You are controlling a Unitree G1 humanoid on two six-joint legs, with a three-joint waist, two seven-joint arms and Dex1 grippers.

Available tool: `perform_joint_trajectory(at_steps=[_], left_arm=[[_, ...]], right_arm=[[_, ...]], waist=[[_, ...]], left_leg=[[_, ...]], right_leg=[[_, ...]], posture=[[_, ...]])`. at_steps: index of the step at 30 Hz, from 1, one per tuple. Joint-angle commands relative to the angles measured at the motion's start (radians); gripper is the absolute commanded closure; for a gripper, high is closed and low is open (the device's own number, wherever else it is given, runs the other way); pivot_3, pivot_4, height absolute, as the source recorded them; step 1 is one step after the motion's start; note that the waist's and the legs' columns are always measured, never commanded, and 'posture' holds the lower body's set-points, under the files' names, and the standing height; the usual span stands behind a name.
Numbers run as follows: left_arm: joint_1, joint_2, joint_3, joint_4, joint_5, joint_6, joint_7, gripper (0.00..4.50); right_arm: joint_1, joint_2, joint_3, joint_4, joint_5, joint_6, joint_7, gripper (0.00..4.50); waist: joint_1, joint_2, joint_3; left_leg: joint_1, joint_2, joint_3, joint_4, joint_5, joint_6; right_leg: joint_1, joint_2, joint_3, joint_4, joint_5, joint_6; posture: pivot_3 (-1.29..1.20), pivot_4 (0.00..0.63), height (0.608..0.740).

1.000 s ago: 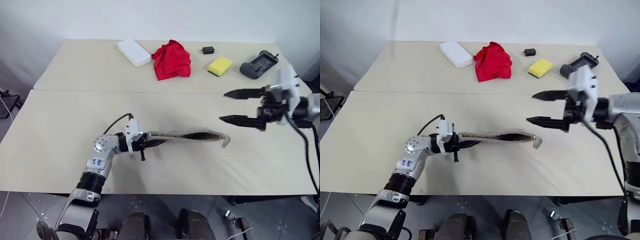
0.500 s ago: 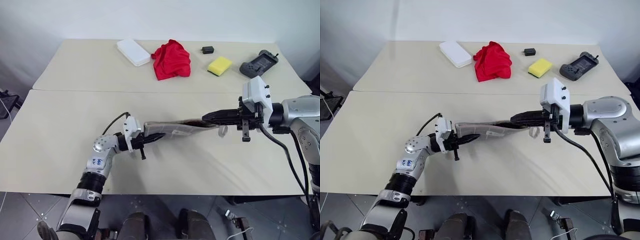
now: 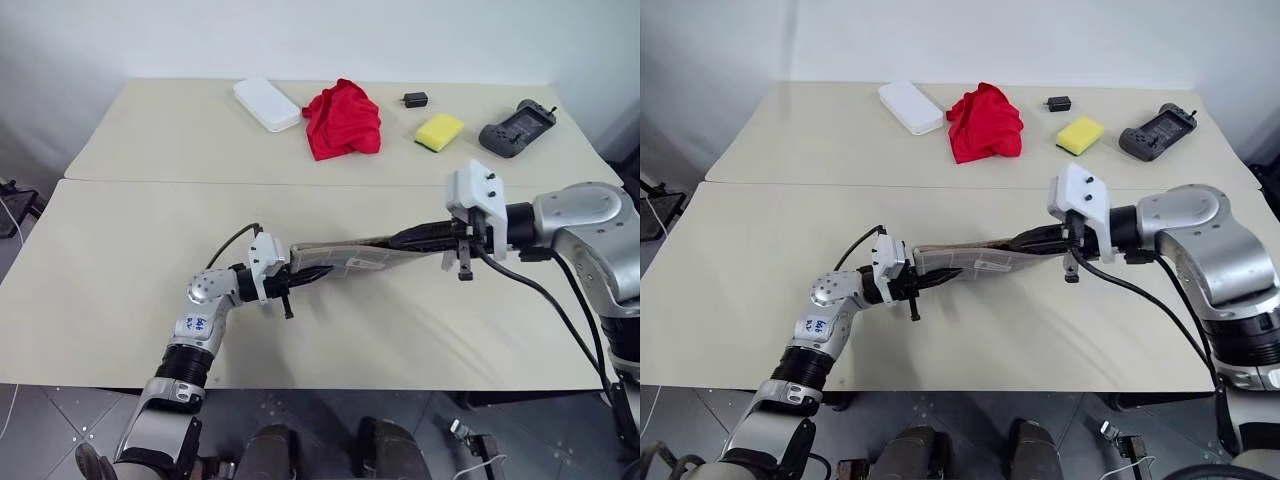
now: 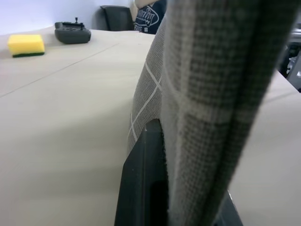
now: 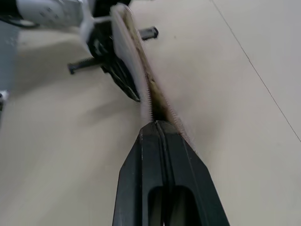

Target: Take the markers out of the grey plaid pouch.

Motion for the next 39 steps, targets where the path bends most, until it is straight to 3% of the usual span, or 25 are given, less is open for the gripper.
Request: perform_joint_trajectory(at_steps=[1,8,12,15,22,27,39], left_arm=[[-0.006,-0.004,-0.005,-0.03,0.001,-0.034,-0.01,4.46],[0.0,-0.014,-0.007,-0.03,0.004,-0.035,-0.003,4.46],[-0.001,-0.03,-0.016,-0.025,0.013,-0.04,0.003,4.46],[-0.004,-0.044,-0.031,-0.025,0.028,-0.056,0.006,4.5],[0.001,-0.046,-0.033,-0.03,0.029,-0.056,0.001,4.5],[0.005,-0.034,-0.028,-0.037,0.017,-0.029,-0.014,4.5],[-0.011,-0.035,-0.02,-0.016,0.003,0.005,-0.032,4.5]], right_arm=[[-0.006,0.019,0.035,0.026,-0.071,-0.022,-0.031,4.5],[-0.003,0.029,0.125,0.022,-0.15,-0.083,0.029,4.5],[-0.022,0.099,0.159,0.006,-0.201,-0.084,-0.031,4.5],[-0.007,0.111,0.183,0.006,-0.266,-0.112,-0.057,3.95],[-0.002,0.097,0.215,0.012,-0.385,-0.261,-0.068,1.76],[-0.03,0.118,0.279,0.098,-0.55,-0.362,-0.12,1.76],[-0.07,0.241,0.351,0.203,-0.714,-0.374,-0.149,1.76]], waist=[[-0.001,0.0,0.0],[-0.002,0.0,0.0],[-0.003,0.0,0.0],[0.001,0.0,0.0],[-0.002,0.0,0.0],[-0.004,0.0,0.0],[-0.027,0.0,0.0]], left_leg=[[0.0,0.0,0.0,0.0,0.0,0.0],[-0.001,0.0,0.001,0.0,0.0,0.0],[-0.001,0.0,0.001,0.0,0.0,0.0],[-0.001,0.0,0.001,0.0,0.0,0.0],[-0.001,0.0,0.002,0.0,0.0,0.0],[-0.001,0.0,0.002,0.0,0.0,0.0],[-0.001,0.0,0.001,0.0,0.0,-0.001]], right_leg=[[0.0,0.0,0.0,0.0,0.0,0.0],[0.0,0.0,-0.001,0.0,0.0,0.0],[0.0,0.0,-0.001,0.0,0.0,0.0],[0.0,0.0,-0.001,0.0,0.0,0.0],[0.0,0.0,-0.002,-0.001,0.0,0.0],[0.0,0.0,-0.001,-0.001,0.0,0.0],[0.0,0.001,-0.001,0.0,0.0,0.0]], posture=[[0.0,0.15,0.74],[0.0,0.15,0.74],[0.0,0.15,0.74],[0.0,0.15,0.74],[0.0,0.15,0.74],[0.0,0.15,0.74],[0.0,0.15,0.74]])
